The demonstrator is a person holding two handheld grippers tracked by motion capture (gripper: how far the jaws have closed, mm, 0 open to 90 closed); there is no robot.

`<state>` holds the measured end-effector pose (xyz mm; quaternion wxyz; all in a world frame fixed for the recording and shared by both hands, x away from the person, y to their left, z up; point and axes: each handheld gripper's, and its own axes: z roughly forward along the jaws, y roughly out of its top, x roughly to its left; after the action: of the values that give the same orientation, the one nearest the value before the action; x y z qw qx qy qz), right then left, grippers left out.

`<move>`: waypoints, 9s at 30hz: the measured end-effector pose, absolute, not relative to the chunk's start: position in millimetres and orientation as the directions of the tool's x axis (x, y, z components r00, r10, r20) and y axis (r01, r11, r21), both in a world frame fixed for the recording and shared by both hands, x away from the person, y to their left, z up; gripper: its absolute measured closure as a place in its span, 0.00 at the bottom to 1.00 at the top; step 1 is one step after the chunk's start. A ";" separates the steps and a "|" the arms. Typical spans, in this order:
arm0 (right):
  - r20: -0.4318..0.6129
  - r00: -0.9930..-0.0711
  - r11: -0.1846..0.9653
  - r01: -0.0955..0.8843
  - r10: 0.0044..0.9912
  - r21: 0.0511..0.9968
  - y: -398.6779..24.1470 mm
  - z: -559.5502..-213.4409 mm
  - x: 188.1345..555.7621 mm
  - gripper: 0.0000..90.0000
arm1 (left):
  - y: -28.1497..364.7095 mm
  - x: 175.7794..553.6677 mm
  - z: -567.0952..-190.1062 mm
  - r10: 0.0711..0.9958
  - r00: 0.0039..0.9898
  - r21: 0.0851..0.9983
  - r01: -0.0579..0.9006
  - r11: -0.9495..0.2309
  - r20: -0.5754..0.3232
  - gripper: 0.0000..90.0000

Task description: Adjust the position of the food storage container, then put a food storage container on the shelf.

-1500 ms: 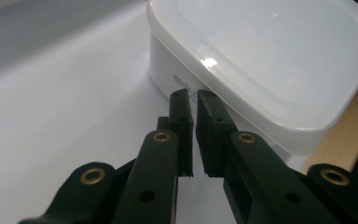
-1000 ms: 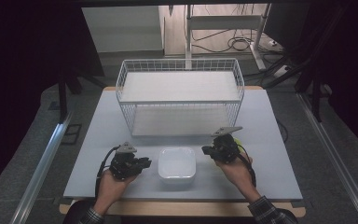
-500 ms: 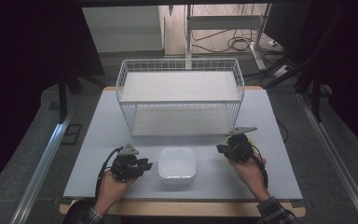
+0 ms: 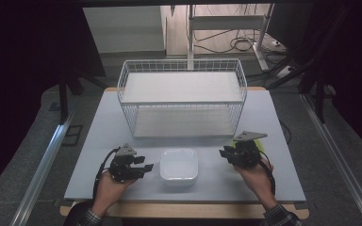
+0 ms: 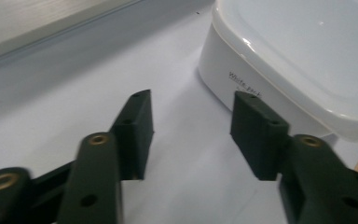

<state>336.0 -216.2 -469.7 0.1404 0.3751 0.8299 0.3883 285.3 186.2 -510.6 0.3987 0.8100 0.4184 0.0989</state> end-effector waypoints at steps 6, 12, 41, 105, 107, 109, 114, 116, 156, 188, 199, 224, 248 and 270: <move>0.068 -0.704 0.411 0.488 0.707 0.770 -215.5 -471.9 325.5 0.45 | 191.9 283.9 -509.1 0.747 0.644 0.747 0.576 -0.332 -0.165 0.33; 0.070 -0.729 0.419 0.467 0.681 0.779 -215.7 -477.2 309.6 0.26 | 193.5 281.3 -510.0 0.749 0.647 0.743 0.570 -0.352 -0.142 0.13; 0.140 -0.803 0.462 0.465 0.579 0.755 -178.7 -484.3 306.0 0.06 | 178.7 284.9 -502.2 0.666 0.720 0.798 0.511 -0.320 -0.194 0.03; 0.316 -0.713 0.245 0.564 0.625 0.788 -162.7 -460.7 311.9 0.88 | 159.9 285.9 -478.3 0.676 0.654 0.797 0.581 -0.162 -0.339 0.88; 0.314 -0.713 0.244 0.563 0.627 0.790 -162.8 -457.0 312.8 0.88 | 159.2 287.6 -474.1 0.678 0.656 0.802 0.575 -0.164 -0.332 0.88; 0.304 -0.717 0.241 0.550 0.627 0.800 -163.0 -452.7 314.3 0.88 | 158.9 289.4 -469.1 0.680 0.658 0.808 0.566 -0.164 -0.323 0.88; 0.286 -0.725 0.231 0.524 0.627 0.820 -161.7 -438.2 318.0 0.88 | 159.6 293.4 -454.1 0.688 0.662 0.824 0.543 -0.165 -0.298 0.88; 0.277 -0.729 0.229 0.512 0.626 0.828 -160.8 -431.3 319.5 0.88 | 160.1 294.9 -447.6 0.690 0.663 0.829 0.534 -0.164 -0.291 0.88; 0.229 -0.757 0.166 0.406 0.613 0.899 -144.6 -319.2 365.1 0.88 | 177.6 330.5 -329.7 0.708 0.673 0.910 0.400 -0.107 -0.212 0.88; 0.267 -0.678 0.117 0.465 0.685 0.878 -142.2 -296.3 436.5 0.81 | 170.0 406.7 -314.8 0.687 0.670 0.886 0.456 -0.084 -0.280 0.82; 0.233 -0.668 0.153 0.465 0.707 0.872 -132.7 -298.8 450.1 0.71 | 160.7 419.5 -317.0 0.735 0.638 0.889 0.445 -0.109 -0.229 0.67; 0.191 -0.630 0.157 0.453 0.752 0.877 -120.4 -305.3 466.7 0.59 | 159.4 447.5 -317.6 0.768 0.596 0.870 0.481 -0.110 -0.233 0.53; 0.124 -0.704 0.214 0.372 0.699 0.903 -135.7 -314.3 441.0 0.25 | 159.7 418.2 -328.4 0.735 0.661 0.902 0.395 -0.173 -0.148 0.16; 0.058 -0.763 0.303 0.324 0.644 0.896 -148.9 -350.1 387.2 0.13 | 167.6 348.7 -371.3 0.699 0.713 0.924 0.306 -0.230 -0.063 0.06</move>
<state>387.2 -148.9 -350.1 0.1585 0.3060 0.7913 0.5050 348.7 167.6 -371.3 0.5256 0.7617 0.3299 0.1865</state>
